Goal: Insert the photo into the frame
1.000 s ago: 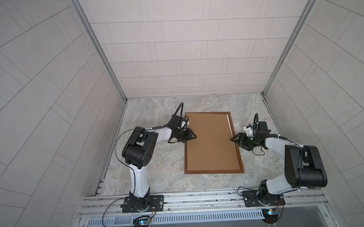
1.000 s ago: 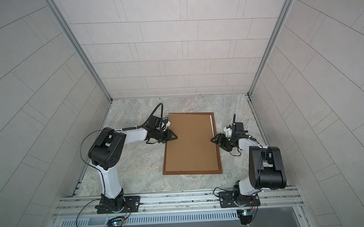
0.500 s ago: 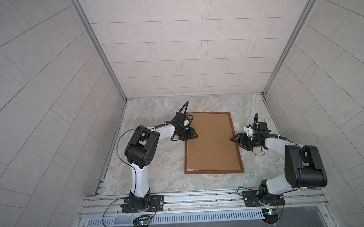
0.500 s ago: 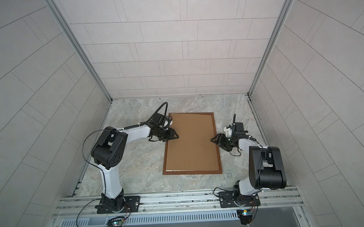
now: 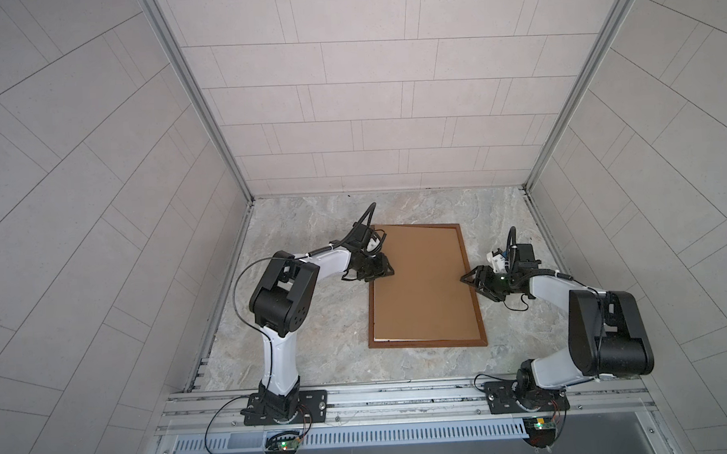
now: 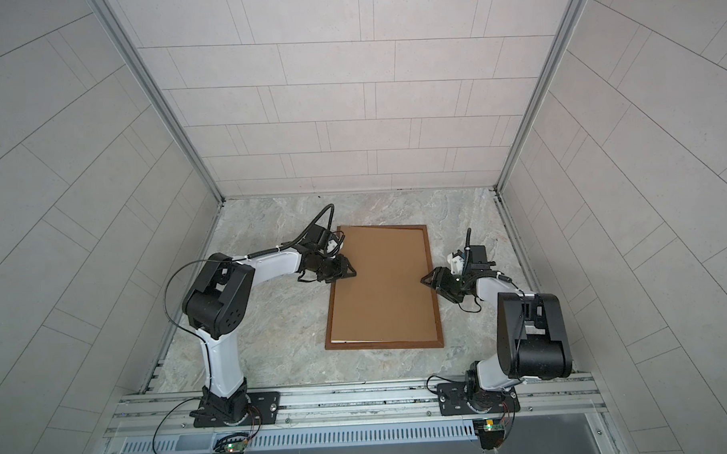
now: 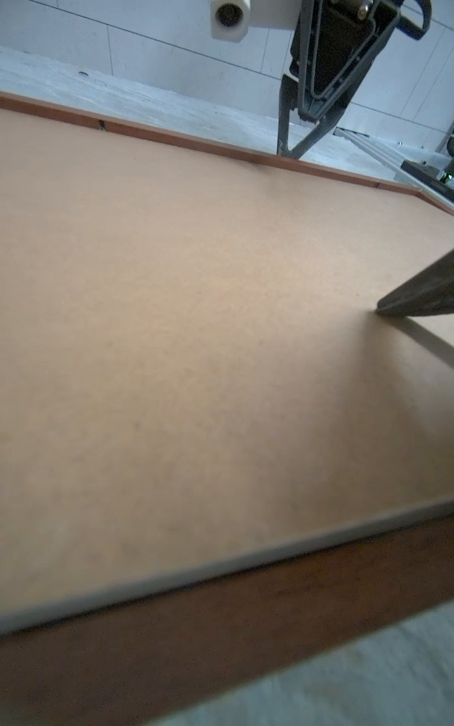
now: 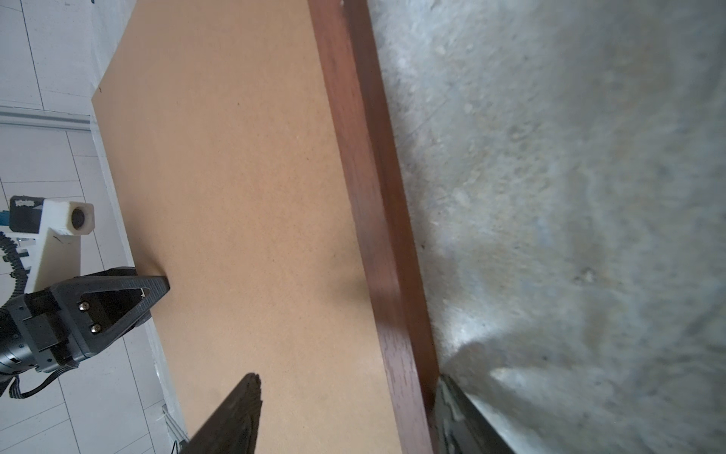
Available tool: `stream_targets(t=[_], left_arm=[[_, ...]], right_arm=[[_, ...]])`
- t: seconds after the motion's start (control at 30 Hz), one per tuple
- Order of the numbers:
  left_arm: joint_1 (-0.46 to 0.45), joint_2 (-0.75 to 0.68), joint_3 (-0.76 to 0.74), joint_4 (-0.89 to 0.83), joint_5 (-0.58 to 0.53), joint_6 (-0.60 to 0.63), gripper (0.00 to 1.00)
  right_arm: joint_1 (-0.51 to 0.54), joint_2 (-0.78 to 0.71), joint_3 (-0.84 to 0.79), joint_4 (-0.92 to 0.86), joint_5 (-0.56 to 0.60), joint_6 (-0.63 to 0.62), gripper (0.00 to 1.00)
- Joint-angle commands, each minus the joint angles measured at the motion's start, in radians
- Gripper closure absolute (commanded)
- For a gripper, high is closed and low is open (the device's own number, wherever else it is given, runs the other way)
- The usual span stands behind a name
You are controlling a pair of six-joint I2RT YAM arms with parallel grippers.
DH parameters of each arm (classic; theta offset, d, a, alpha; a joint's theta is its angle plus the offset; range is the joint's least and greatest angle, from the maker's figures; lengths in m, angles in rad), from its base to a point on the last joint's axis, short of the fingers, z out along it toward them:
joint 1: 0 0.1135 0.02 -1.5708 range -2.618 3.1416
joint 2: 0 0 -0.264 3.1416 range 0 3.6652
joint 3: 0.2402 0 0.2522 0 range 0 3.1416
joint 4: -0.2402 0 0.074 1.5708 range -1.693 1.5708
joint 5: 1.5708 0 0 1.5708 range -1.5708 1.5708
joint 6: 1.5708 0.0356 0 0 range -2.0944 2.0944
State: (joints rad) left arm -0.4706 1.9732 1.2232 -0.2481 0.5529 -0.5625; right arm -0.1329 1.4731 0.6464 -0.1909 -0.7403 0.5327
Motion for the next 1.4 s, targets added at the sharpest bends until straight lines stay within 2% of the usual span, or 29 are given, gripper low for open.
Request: stream_targets(t=[0.0,0.33,0.73,0.93,1.0,1.07,1.17,1.3,1.37], left_arm=[[-0.008,0.011,-0.027,0.006,-0.156,-0.008,0.57],[-0.008,-0.028,-0.011,-0.094,-0.224,0.046,0.41],[-0.008,-0.077,0.105,-0.376,-0.359,0.141,0.36],[-0.009,-0.111,0.15,-0.459,-0.363,0.163,0.33],[-0.008,-0.115,0.172,-0.503,-0.395,0.174,0.32],[-0.006,-0.12,0.184,-0.524,-0.417,0.176,0.27],[-0.005,-0.127,0.213,-0.592,-0.428,0.186,0.27],[-0.005,-0.247,0.123,-0.604,-0.414,0.179,0.27],[-0.005,-0.319,0.055,-0.606,-0.348,0.171,0.27]], right_arm=[[0.004,-0.021,-0.013,0.008,-0.036,0.006,0.35],[0.004,-0.022,-0.013,0.008,-0.037,0.007,0.35],[0.004,-0.025,-0.011,0.014,-0.046,0.012,0.34],[0.004,-0.019,-0.009,0.018,-0.049,0.015,0.35],[0.006,-0.019,-0.009,0.019,-0.053,0.015,0.35],[0.009,-0.019,-0.009,0.02,-0.052,0.016,0.35],[0.019,-0.017,-0.007,0.013,-0.058,0.015,0.34],[0.043,-0.041,-0.009,-0.018,-0.054,0.002,0.34],[0.062,-0.06,-0.015,-0.042,-0.043,-0.008,0.34]])
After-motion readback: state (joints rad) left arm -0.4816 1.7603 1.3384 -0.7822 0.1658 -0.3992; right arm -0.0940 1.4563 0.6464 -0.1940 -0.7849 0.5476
